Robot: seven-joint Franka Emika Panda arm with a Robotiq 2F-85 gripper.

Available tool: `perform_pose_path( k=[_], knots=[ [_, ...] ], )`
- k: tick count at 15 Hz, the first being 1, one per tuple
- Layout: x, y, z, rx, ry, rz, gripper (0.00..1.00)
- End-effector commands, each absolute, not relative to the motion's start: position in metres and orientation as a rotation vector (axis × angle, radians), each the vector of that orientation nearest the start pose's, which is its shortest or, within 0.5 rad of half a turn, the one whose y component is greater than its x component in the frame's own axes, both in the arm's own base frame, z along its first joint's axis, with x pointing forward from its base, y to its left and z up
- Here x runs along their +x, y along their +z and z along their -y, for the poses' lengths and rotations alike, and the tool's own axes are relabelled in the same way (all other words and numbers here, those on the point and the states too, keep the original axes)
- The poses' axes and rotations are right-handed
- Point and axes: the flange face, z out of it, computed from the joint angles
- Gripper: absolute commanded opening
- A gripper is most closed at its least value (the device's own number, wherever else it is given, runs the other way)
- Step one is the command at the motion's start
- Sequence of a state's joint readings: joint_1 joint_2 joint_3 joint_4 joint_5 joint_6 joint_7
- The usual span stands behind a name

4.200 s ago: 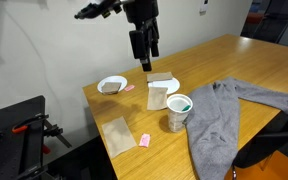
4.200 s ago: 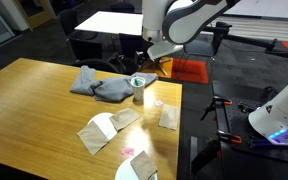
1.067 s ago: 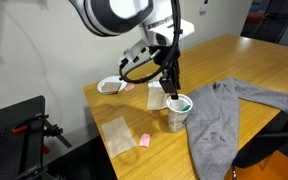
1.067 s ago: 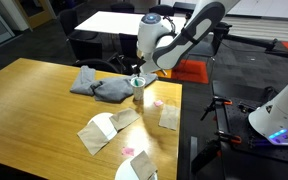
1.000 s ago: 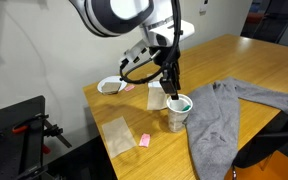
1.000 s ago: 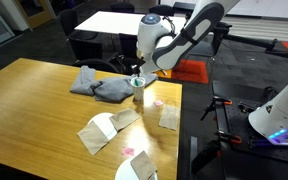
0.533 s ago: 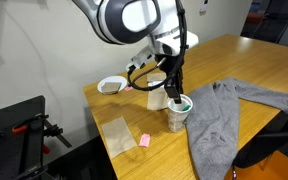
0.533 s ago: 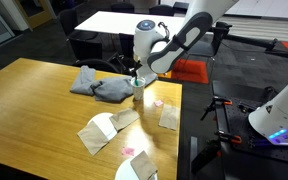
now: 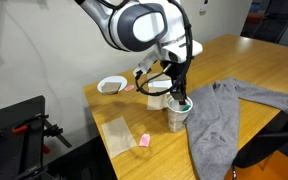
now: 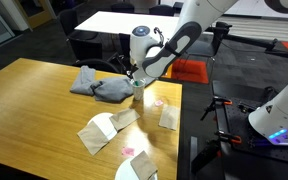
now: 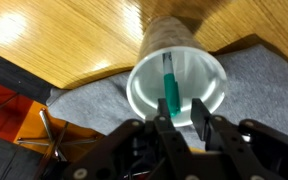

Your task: Remove the pen from the mug cup and place it on the table

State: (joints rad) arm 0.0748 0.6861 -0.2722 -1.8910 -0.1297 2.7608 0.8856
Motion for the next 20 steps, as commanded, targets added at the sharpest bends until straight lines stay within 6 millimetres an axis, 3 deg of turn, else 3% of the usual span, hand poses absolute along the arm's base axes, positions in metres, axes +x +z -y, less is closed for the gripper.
perform_pose_path(
  k=[1, 8, 20],
  knots=[
    [0.651, 0.166, 0.113, -2.950, -0.424, -1.386, 0.33],
    [0.659, 0.155, 0.112, -2.967, -0.408, -1.380, 0.34],
    [0.656, 0.151, 0.114, -2.989, -0.358, -1.391, 0.34]
  ],
)
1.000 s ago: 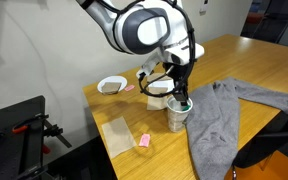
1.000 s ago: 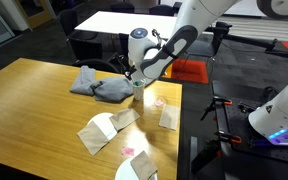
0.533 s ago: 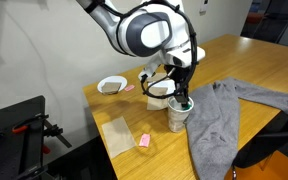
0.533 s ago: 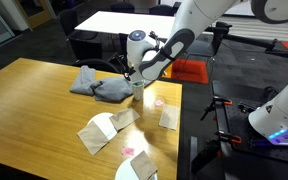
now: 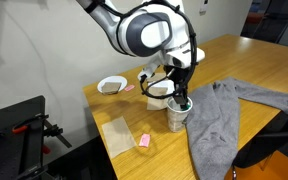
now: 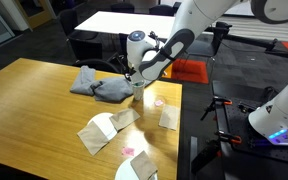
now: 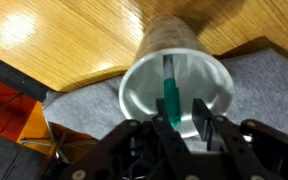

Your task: Remove the pen from the mug cup and place it on the table

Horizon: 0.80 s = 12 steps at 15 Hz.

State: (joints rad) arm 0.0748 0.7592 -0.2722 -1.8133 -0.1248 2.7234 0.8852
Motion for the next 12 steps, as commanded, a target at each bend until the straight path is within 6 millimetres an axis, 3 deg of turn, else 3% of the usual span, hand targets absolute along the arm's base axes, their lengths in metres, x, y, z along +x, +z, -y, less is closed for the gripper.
perform_pose_path(
  k=[1, 12],
  knots=[
    [0.655, 0.150, 0.114, -2.991, -0.356, -1.392, 0.35],
    [0.660, 0.137, 0.114, -3.023, -0.370, -1.366, 0.36]
  ],
)
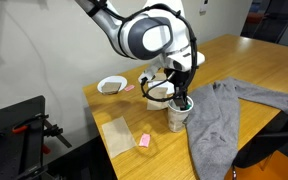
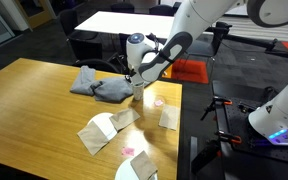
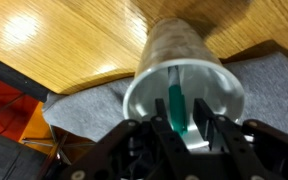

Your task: Remove the pen from the mug cup and place it on the table

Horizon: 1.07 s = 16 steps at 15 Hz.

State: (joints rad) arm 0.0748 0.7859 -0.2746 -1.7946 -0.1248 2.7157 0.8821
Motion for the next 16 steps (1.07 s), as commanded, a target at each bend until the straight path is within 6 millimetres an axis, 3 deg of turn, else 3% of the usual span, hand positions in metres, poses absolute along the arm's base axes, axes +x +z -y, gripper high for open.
perform_pose_path(
  k=[1, 5, 6, 8, 10, 16],
  knots=[
    [0.661, 0.136, 0.114, -3.027, -0.374, -1.359, 0.37],
    [0.664, 0.131, 0.111, -3.045, -0.384, -1.334, 0.37],
    [0.664, 0.131, 0.111, -3.047, -0.384, -1.332, 0.33],
    [0.664, 0.130, 0.110, -3.050, -0.386, -1.329, 0.10],
    [0.662, 0.129, 0.110, -3.053, -0.386, -1.326, 0.00],
    [0.653, 0.140, 0.112, -3.051, -0.401, -1.342, 0.03]
  ],
)
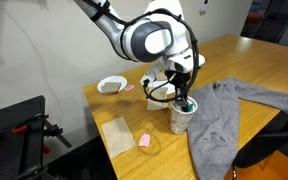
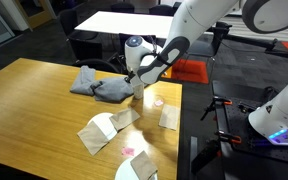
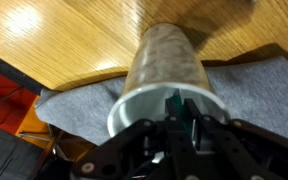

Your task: Remove the pen from the mug cup and place it on the table

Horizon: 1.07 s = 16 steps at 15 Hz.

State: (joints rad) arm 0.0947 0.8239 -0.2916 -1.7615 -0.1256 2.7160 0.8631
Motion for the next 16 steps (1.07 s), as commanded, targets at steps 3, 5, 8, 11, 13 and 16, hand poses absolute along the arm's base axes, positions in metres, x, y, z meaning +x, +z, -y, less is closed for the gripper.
perform_pose_path(
  k=[3, 5, 8, 11, 13, 16],
  knots=[
    [0.646, 0.152, 0.113, -3.055, -0.408, -1.345, 0.03],
    [0.641, 0.160, 0.113, -3.058, -0.410, -1.335, 0.03],
    [0.633, 0.175, 0.109, -3.056, -0.436, -1.322, 0.03],
    [0.626, 0.192, 0.105, -3.052, -0.470, -1.304, 0.03],
    [0.620, 0.207, 0.103, -3.051, -0.493, -1.295, 0.03],
    [0.612, 0.234, 0.102, -3.072, -0.512, -1.257, 0.03]
  ],
)
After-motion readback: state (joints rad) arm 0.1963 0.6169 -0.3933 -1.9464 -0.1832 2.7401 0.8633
